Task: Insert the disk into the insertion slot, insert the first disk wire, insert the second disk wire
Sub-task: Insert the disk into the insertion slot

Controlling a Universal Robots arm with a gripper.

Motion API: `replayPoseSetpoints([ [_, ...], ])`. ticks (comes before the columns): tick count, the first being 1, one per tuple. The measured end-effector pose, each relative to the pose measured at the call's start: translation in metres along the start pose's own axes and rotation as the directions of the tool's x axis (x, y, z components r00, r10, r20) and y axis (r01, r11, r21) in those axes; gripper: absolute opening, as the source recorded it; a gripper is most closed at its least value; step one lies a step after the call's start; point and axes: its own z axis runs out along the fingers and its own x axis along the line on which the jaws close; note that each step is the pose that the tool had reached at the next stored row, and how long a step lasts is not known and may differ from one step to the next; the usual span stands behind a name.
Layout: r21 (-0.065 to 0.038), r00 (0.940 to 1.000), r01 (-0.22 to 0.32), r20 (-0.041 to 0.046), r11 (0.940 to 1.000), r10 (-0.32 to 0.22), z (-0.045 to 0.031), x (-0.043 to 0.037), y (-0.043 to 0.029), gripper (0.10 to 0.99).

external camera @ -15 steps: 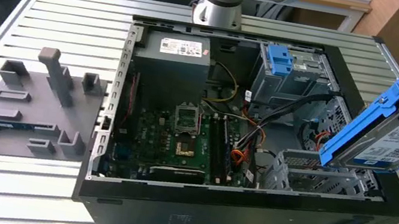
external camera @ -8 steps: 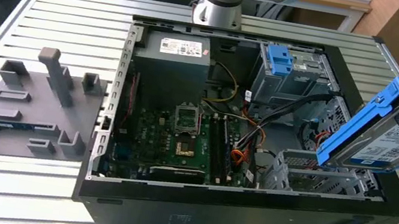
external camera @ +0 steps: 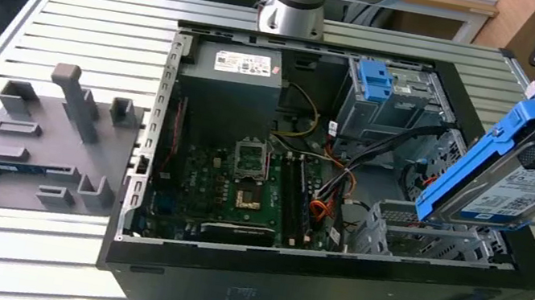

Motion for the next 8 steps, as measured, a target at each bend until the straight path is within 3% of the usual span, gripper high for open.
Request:
replayPoseSetpoints([
  [8,0.007,1.0000,0.000,0.0000,1.0000,0.000,0.0023,0.0000,0.0096,0.365],
])
